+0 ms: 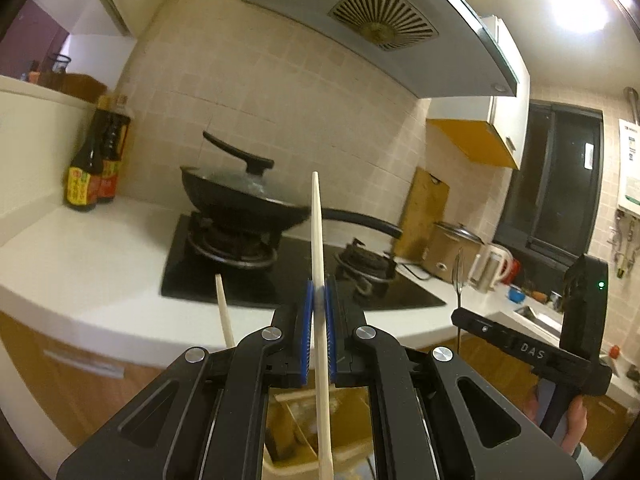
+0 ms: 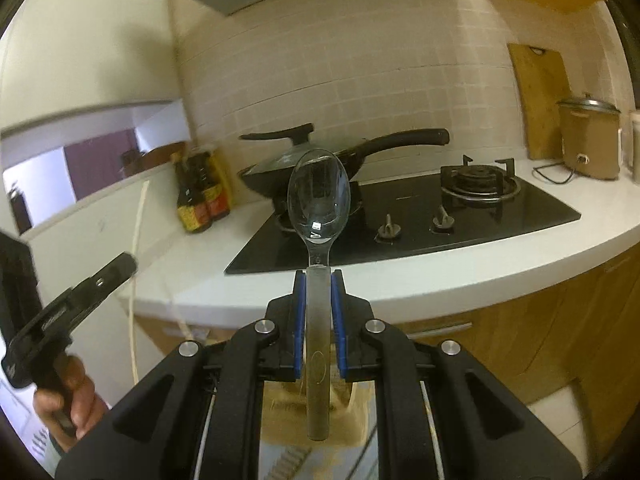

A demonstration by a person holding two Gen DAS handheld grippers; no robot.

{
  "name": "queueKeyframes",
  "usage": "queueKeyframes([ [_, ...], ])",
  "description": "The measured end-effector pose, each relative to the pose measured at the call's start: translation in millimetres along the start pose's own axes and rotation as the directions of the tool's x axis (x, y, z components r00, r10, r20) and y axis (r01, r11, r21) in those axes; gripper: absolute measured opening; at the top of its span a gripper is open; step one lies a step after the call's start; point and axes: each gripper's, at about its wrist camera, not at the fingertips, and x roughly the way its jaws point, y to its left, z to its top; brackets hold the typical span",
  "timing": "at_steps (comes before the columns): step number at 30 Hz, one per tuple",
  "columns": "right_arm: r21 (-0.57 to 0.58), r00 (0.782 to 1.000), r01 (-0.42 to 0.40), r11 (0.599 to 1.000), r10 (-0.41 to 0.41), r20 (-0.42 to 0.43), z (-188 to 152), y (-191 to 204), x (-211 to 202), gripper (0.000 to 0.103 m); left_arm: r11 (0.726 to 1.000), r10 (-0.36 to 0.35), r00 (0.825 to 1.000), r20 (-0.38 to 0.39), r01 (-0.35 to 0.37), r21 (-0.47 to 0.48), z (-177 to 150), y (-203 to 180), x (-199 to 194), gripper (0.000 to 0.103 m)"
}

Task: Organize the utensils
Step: 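Carry chopstick and spoon over the beige holder and open both tools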

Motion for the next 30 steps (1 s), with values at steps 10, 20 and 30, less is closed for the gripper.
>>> queueKeyframes([
  [10,-0.007,1.000,0.007,1.000,-0.007,-0.003,-15,-5,47,0.010,0.993,0.099,0.993,0.067,-0.103,0.058,-25,7,30,0.004],
  [20,-0.034,1.000,-0.001,0.999,0.001,0.007,-31,-6,49,0.011,0.992,0.110,0.993,0.053,-0.113,0.050,-48,14,25,0.005],
  [30,-0.030,0.998,-0.041,0.999,0.040,-0.046,-41,-1,16,0.018,0.994,0.106,0.994,0.026,-0.106,0.000,-51,20,-11,0.021],
])
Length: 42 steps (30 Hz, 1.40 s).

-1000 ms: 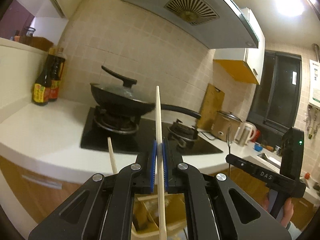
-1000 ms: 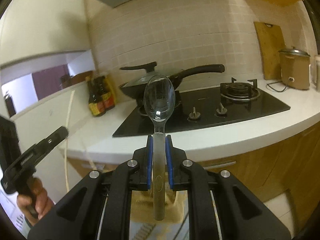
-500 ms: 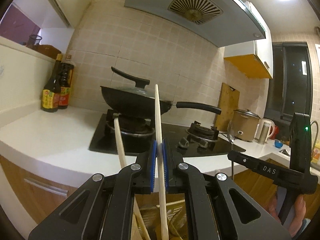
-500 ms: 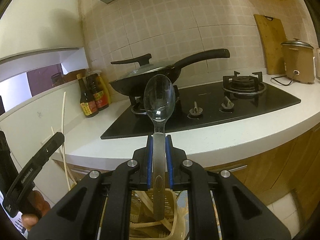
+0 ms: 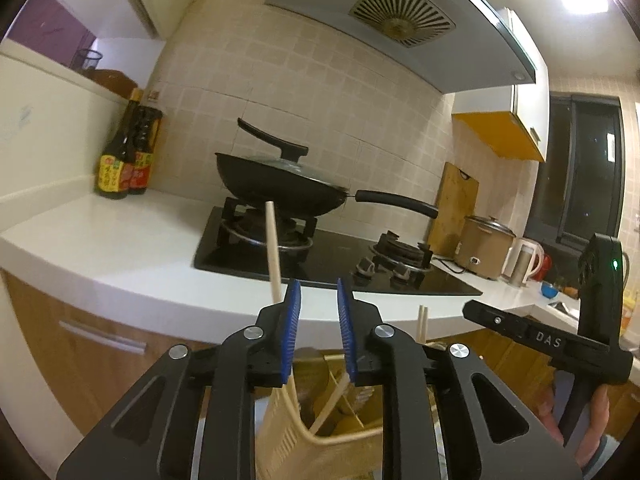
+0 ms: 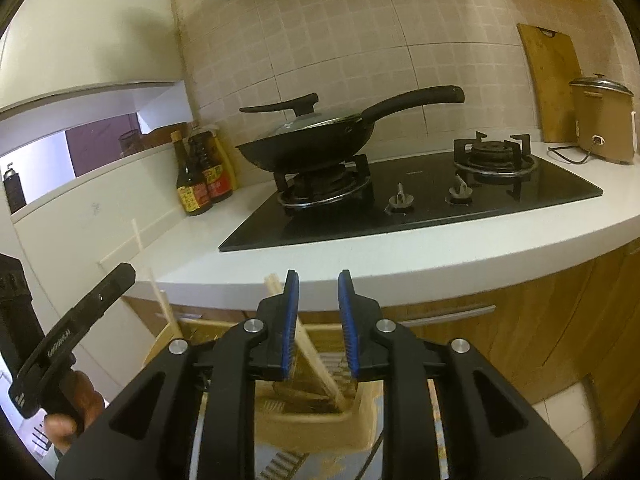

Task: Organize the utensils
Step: 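Carry chopstick and spoon over the beige holder and open both tools, then lower both open tools toward the last chopsticks and the last clear spoon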

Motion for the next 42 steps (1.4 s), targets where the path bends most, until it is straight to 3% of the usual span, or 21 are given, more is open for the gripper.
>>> queueKeyframes([
  [2,0.001,1.000,-0.005,1.000,0.005,-0.007,-5,3,-12,0.018,1.000,-0.002,1.000,0.001,0.002,-0.013,1,2,-10,0.029],
  [12,0.037,0.998,-0.011,0.999,0.013,-0.057,-48,8,-64,0.019,0.995,-0.045,0.997,-0.064,0.039,-0.088,-19,1,-66,0.048],
  [17,0.062,0.995,-0.008,0.998,0.015,-0.101,-77,8,-81,0.032,0.994,-0.048,0.991,-0.126,0.035,-0.103,-45,-2,-83,0.058],
  [23,0.101,0.980,0.012,0.995,0.009,-0.199,-122,7,-89,0.032,0.989,-0.051,0.974,-0.219,0.019,-0.147,-82,2,-94,0.059],
  [27,0.131,0.961,0.039,0.991,-0.002,-0.278,-150,7,-88,0.032,0.974,-0.086,0.948,-0.307,0.015,-0.227,-115,5,-92,0.058],
  [31,0.163,0.938,0.064,0.985,-0.003,-0.347,-178,5,-85,0.032,0.978,-0.099,0.920,-0.378,0.021,-0.206,-135,-6,-87,0.056],
  [35,0.172,0.939,0.087,0.981,-0.023,-0.344,-194,1,-87,0.032,0.987,-0.096,0.888,-0.450,0.026,-0.160,-150,-20,-79,0.056],
  [40,0.196,0.935,0.101,0.975,-0.026,-0.354,-207,-6,-88,0.032,0.995,-0.070,0.831,-0.552,0.021,-0.095,-168,-38,-65,0.053],
  [42,0.218,0.943,0.100,0.971,-0.022,-0.331,-206,-10,-92,0.032,0.997,-0.056,0.808,-0.587,0.016,-0.073,-175,-43,-57,0.047],
])
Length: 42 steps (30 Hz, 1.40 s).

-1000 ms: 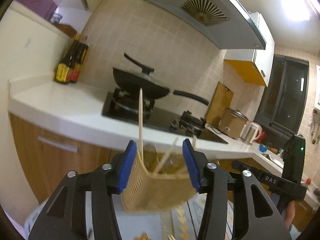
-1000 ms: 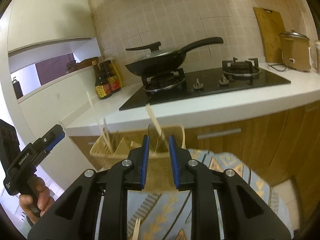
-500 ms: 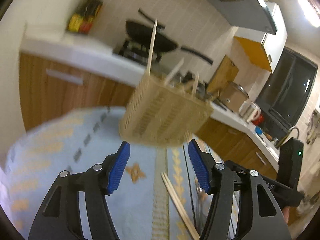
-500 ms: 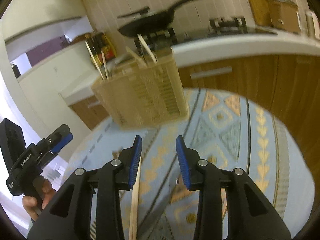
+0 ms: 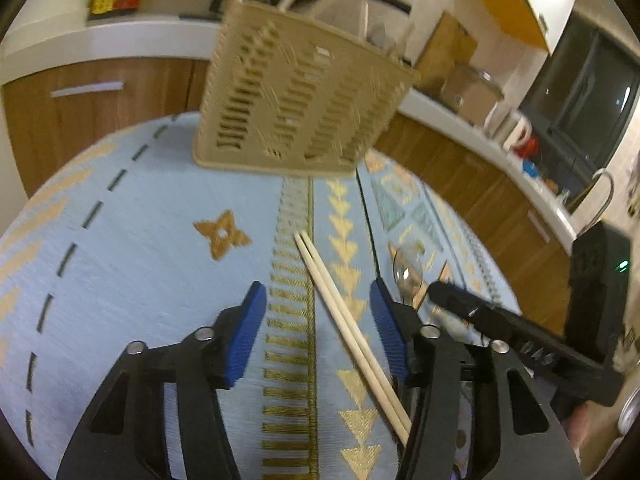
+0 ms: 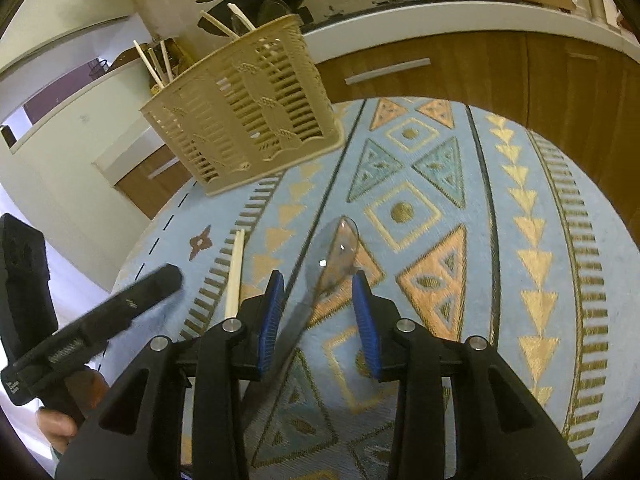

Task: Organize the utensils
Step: 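Lower both open tools toward the last chopsticks and the last clear spoon, then close the left tool on two chopsticks while the right tool grasps the spoon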

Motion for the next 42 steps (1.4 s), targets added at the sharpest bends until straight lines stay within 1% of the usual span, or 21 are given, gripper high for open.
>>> queueKeyframes([
  [2,0.028,1.000,-0.001,1.000,0.000,0.029,0,-8,-4,0.032,1.000,0.012,0.999,-0.038,-0.012,0.002,-1,-3,9,0.047],
  [4,0.046,1.000,-0.014,0.999,0.013,0.017,0,-12,-2,0.032,1.000,0.024,0.997,-0.070,-0.023,0.014,-3,-9,17,0.047],
  [6,0.051,1.000,-0.021,0.998,0.020,0.019,1,-14,-2,0.032,0.996,0.074,0.994,-0.076,-0.070,0.054,-4,-20,23,0.047],
  [7,0.053,0.999,-0.029,0.998,0.028,0.021,2,-14,-2,0.032,0.991,0.102,0.991,-0.085,-0.094,0.092,-5,-27,27,0.046],
  [9,0.067,0.999,-0.042,0.997,0.041,0.023,1,-17,-3,0.032,0.984,0.133,0.987,-0.089,-0.121,0.127,-6,-37,31,0.046],
  [12,0.108,0.998,-0.057,0.993,0.057,0.006,2,-26,-1,0.032,0.960,0.205,0.975,-0.090,-0.182,0.211,-12,-52,37,0.045],
  [15,0.130,0.997,-0.069,0.989,0.072,-0.018,2,-30,1,0.032,0.939,0.258,0.963,-0.081,-0.229,0.256,-14,-58,39,0.037],
  [17,0.124,0.997,-0.067,0.990,0.073,-0.041,2,-27,4,0.032,0.927,0.282,0.956,-0.078,-0.251,0.277,-14,-59,40,0.025],
  [19,0.103,0.994,-0.066,0.993,0.073,-0.075,1,-22,8,0.032,0.919,0.298,0.952,-0.075,-0.264,0.293,-13,-57,39,0.015],
  [20,0.090,0.993,-0.059,0.994,0.067,-0.092,0,-19,10,0.032,0.923,0.282,0.956,-0.078,-0.248,0.294,-13,-55,39,0.015],
  [21,0.075,0.991,-0.043,0.996,0.052,-0.122,-2,-15,13,0.032,0.925,0.274,0.958,-0.080,-0.240,0.295,-12,-54,38,0.015],
  [24,0.038,0.988,0.000,0.999,0.005,-0.153,-3,-3,13,0.032,0.933,0.245,0.965,-0.090,-0.209,0.292,-10,-48,33,0.012],
  [26,0.023,0.981,0.021,1.000,-0.016,-0.196,-1,6,15,0.032,0.937,0.235,0.967,-0.097,-0.200,0.285,-9,-45,29,0.011],
  [28,-0.007,0.971,0.062,0.998,-0.062,-0.230,1,16,18,0.032,0.945,0.225,0.969,-0.100,-0.192,0.266,-10,-39,23,0.011],
  [30,-0.029,0.961,0.069,0.997,-0.075,-0.266,2,26,23,0.032,0.950,0.224,0.970,-0.098,-0.195,0.242,-9,-31,19,0.011],
  [33,-0.121,0.937,0.162,0.979,-0.192,-0.291,5,45,32,0.032,0.957,0.227,0.969,-0.094,-0.204,0.207,-6,-18,12,0.011],
  [35,-0.201,0.908,0.228,0.953,-0.283,-0.308,7,59,40,0.032,0.959,0.236,0.968,-0.091,-0.216,0.183,-6,-7,8,0.011],
  [37,-0.254,0.891,0.259,0.932,-0.332,-0.310,6,68,45,0.032,0.962,0.237,0.967,-0.089,-0.220,0.162,-5,2,3,0.011],
  [39,-0.304,0.880,0.274,0.912,-0.366,-0.303,6,76,48,0.032,0.963,0.236,0.968,-0.086,-0.221,0.155,-6,6,0,0.011],
  [40,-0.317,0.878,0.271,0.909,-0.369,-0.306,6,79,49,0.030,0.961,0.242,0.967,-0.083,-0.227,0.159,-6,7,-1,0.011],
  [42,-0.343,0.875,0.250,0.905,-0.363,-0.320,6,83,49,0.021,0.959,0.246,0.966,-0.080,-0.231,0.166,-8,8,-3,0.011],
])
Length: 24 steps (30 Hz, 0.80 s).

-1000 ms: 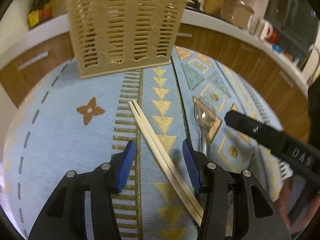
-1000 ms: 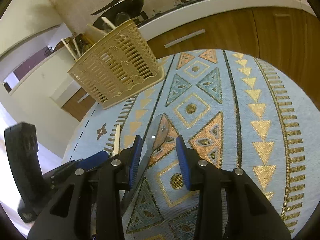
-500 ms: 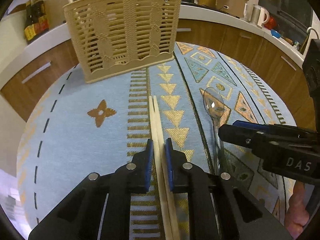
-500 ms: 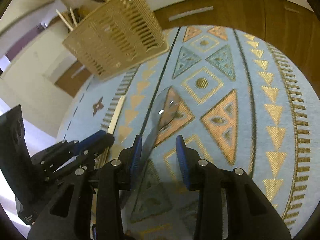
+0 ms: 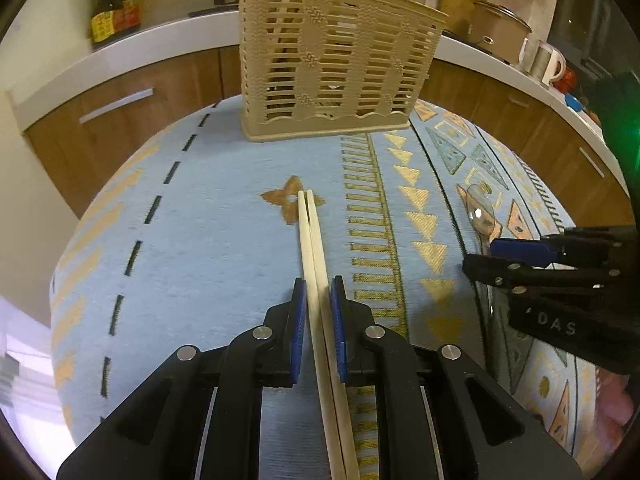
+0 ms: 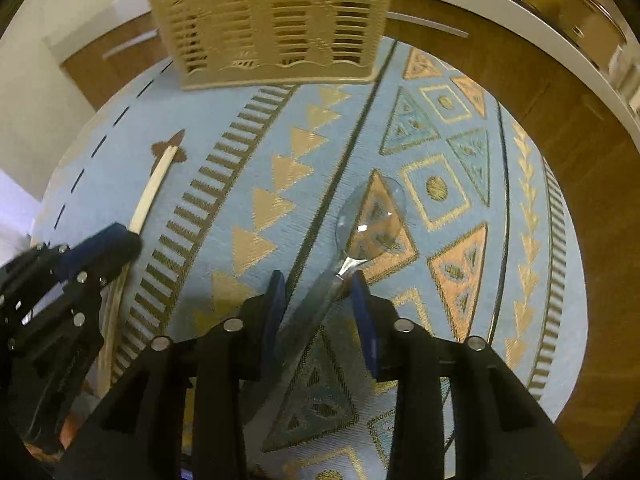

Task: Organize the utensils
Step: 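Close the left tool on two chopsticks while the right tool grasps the spoon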

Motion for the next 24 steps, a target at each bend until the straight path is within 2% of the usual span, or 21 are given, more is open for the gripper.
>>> queueKeyframes([
  [2,-0.032,1.000,0.004,0.999,-0.004,-0.006,0,5,-2,0.011,1.000,-0.003,1.000,0.001,0.003,0.003,0,1,0,0.011],
  [6,-0.041,1.000,-0.017,0.999,0.017,-0.007,-5,-3,-10,0.010,1.000,-0.012,1.000,0.000,0.012,0.000,0,1,0,0.011],
  [13,0.009,0.993,-0.115,0.993,0.115,-0.031,-6,-23,-4,0.011,0.999,-0.008,1.000,-0.021,0.009,0.036,2,-2,1,0.012],
  [15,0.017,0.989,-0.140,0.990,0.140,-0.035,-4,-28,-3,0.012,0.998,-0.036,0.998,-0.044,0.038,0.053,4,-2,0,0.020],
  [17,0.031,0.986,-0.161,0.986,0.162,-0.043,-1,-35,-1,0.012,0.995,-0.066,0.995,-0.068,0.071,0.070,4,-4,0,0.033],
  [24,-0.011,0.989,-0.131,0.991,0.130,-0.070,3,-32,-1,0.013,0.991,-0.027,0.992,-0.120,0.042,0.126,10,-12,6,0.032],
])
